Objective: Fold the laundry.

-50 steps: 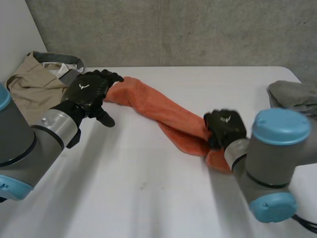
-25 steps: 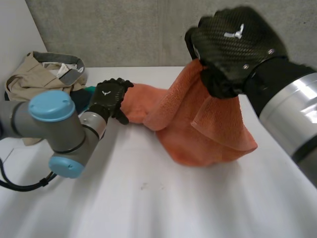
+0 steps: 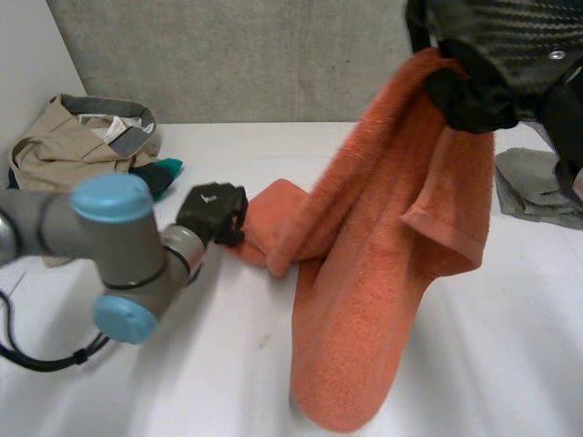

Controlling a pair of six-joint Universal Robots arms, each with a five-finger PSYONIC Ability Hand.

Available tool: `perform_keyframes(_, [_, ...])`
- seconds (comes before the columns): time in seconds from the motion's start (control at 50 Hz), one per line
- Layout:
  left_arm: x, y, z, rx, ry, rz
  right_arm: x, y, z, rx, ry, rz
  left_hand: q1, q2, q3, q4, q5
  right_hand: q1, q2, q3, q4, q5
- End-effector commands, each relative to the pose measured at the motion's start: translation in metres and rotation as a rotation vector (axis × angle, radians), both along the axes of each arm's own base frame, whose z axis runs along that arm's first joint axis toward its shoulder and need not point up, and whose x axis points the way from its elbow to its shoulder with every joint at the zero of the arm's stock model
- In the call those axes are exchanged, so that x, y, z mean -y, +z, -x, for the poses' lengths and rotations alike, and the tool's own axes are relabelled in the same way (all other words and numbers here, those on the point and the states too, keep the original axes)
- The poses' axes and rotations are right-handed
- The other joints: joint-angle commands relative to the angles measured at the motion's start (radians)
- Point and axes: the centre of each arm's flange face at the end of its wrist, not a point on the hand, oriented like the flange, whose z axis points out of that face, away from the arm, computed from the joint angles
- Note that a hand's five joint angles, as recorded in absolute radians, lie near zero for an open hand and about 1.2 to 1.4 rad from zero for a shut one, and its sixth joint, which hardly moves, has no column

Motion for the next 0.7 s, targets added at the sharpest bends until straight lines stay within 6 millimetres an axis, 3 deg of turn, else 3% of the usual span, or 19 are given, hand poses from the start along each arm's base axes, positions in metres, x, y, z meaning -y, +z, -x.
perform_keyframes(0.02, [-0.039,0.077,-0.036,-0.023,0.045,0.036,0.041,-0.013,0.022,-0.073,-0.118,-0.043,0.244,0.202,0.211,0.201,0.258,0.270,0.220,0.206,0.197,0.234])
perform_keyframes(0.16, [-0.088,0.117,-0.053,-0.021,0.031,0.050,0.098,-0.058,0.034,-0.184,-0.156,-0.173,0.244,0.202,0.211,0.201,0.258,0.270,0.220,0.206,0.197,0.234])
perform_keyframes(0.28, [-0.100,0.113,-0.056,0.015,0.021,-0.016,0.128,-0.104,0.029,-0.236,-0.140,-0.304,0.244,0.202,0.211,0.201,0.258,0.270,0.220,0.206,0.197,0.234])
perform_keyframes(0.34, [-0.088,0.101,-0.050,0.036,0.021,-0.036,0.140,-0.129,0.026,-0.266,-0.139,-0.366,0.244,0.202,0.211,0.201,0.258,0.270,0.220,0.206,0.197,0.234])
perform_keyframes(0.42, [-0.050,0.070,-0.035,0.086,0.025,-0.030,0.158,-0.165,0.022,-0.291,-0.138,-0.428,0.244,0.202,0.211,0.201,0.258,0.270,0.220,0.206,0.197,0.234])
perform_keyframes(0.52, [0.000,0.027,-0.016,0.186,0.040,0.011,0.166,-0.189,0.020,-0.298,-0.157,-0.446,0.244,0.202,0.211,0.201,0.258,0.270,0.220,0.206,0.197,0.234])
perform_keyframes(0.56, [0.010,0.020,-0.012,0.211,0.047,0.023,0.166,-0.196,0.019,-0.301,-0.170,-0.450,0.244,0.202,0.211,0.201,0.258,0.270,0.220,0.206,0.197,0.234])
perform_keyframes(0.58, [0.017,0.013,-0.009,0.233,0.055,0.032,0.164,-0.198,0.018,-0.304,-0.170,-0.452,-0.032,-0.073,-0.065,-0.075,-0.018,0.270,0.220,0.206,0.197,0.234])
perform_keyframes(0.62, [0.020,0.012,-0.006,0.247,0.055,0.045,0.161,-0.202,0.017,-0.308,-0.173,-0.455,-0.365,-0.406,-0.398,-0.408,-0.351,0.270,0.220,0.206,0.197,0.234])
perform_keyframes(0.7, [0.014,0.013,0.001,0.261,0.039,0.060,0.158,-0.208,0.018,-0.310,-0.186,-0.461,-0.531,-0.572,-0.564,-0.573,-0.517,0.270,0.220,0.206,0.197,0.234])
